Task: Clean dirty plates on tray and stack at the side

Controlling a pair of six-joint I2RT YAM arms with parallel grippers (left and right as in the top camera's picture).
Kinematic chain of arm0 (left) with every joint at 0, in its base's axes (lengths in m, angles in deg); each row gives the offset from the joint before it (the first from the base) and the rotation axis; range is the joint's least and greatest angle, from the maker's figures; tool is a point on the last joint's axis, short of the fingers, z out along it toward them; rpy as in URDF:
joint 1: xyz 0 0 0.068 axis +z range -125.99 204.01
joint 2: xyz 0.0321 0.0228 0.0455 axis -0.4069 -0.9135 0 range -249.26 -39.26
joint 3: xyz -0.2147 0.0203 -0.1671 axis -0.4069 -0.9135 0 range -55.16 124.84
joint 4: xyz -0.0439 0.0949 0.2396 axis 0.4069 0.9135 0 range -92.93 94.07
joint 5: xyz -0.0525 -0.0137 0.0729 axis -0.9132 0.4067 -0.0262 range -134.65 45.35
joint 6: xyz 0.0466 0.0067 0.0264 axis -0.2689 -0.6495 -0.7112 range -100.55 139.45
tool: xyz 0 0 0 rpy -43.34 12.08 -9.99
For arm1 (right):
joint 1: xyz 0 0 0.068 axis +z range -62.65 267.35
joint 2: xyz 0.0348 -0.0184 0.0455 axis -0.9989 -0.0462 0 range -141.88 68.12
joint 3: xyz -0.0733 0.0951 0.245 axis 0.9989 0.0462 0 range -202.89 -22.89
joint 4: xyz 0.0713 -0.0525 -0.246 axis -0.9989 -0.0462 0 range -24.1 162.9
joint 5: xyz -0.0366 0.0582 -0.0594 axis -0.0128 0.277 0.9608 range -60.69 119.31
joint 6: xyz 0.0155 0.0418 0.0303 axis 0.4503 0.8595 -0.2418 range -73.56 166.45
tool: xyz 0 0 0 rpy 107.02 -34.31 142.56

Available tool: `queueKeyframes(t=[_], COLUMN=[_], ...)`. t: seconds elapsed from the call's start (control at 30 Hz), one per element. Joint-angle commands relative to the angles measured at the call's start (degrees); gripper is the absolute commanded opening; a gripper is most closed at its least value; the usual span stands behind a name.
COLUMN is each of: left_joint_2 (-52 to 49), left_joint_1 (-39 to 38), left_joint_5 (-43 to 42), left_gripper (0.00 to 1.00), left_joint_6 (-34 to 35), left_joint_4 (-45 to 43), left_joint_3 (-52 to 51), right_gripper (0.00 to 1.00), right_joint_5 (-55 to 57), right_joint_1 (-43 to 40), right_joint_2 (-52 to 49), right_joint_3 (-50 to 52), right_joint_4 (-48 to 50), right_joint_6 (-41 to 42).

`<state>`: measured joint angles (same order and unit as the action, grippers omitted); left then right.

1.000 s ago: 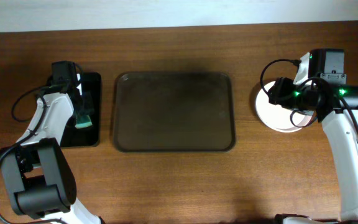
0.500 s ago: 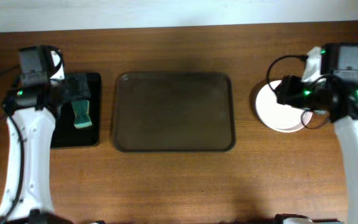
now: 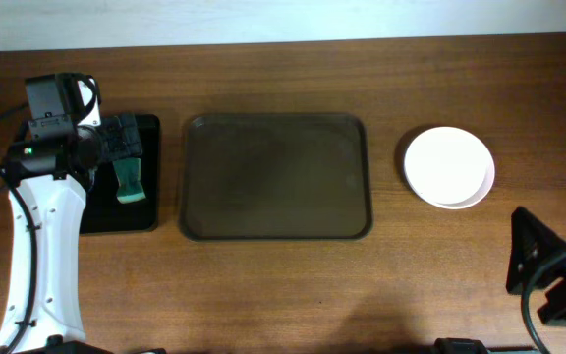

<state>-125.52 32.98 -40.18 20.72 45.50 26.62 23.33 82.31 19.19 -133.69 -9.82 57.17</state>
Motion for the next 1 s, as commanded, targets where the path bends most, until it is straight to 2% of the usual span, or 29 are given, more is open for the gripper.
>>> queueKeyframes(t=[0.0,0.1,0.17,0.3,0.37,0.47,0.57,0.7,0.83,0.97], left_joint_2=[-0.17,-0.17,-0.17,-0.17,-0.17,-0.17,-0.17,-0.17,-0.17,-0.17], left_joint_1=[0.15,0.17,0.15,0.15,0.15,0.15,0.15,0.15,0.15,0.15], left_joint_5=[-0.63,-0.63,-0.63,-0.63,-0.63,-0.63,-0.63,-0.63,-0.63,-0.63], left_gripper=[0.99,0.99,0.99,0.99,0.99,0.99,0.99,0.99,0.99,0.99], left_joint_6=[-0.28,-0.28,-0.28,-0.28,-0.28,-0.28,-0.28,-0.26,-0.26,-0.28], left_joint_4=[-0.09,-0.11,-0.09,-0.09,-0.09,-0.11,-0.09,-0.09,-0.09,-0.09], left_joint_3=[0.50,0.50,0.50,0.50,0.50,0.50,0.50,0.50,0.50,0.50], right_gripper=[0.98,0.98,0.98,0.98,0.98,0.98,0.98,0.98,0.98,0.98], right_joint_5=[3.72,3.69,3.45,3.45,2.58,1.46,1.51,1.53,1.75,2.45], right_joint_1=[0.48,0.48,0.59,0.59,0.59,2.29,3.28,3.58,3.58,3.58], right_joint_2=[0.68,1.53,6.40,22.95,30.47,39.06,42.97,44.61,48.81,48.74], right_joint_3=[-0.11,4.87,15.82,46.62,60.39,77.33,89.57,100.21,105.92,110.46], right_joint_4=[-2.91,-0.48,9.79,33.27,41.16,51.65,63.87,75.49,77.96,83.41], right_joint_6=[-3.52,-4.98,-4.94,-4.96,-4.94,-4.92,-4.72,-4.72,-4.72,-5.03])
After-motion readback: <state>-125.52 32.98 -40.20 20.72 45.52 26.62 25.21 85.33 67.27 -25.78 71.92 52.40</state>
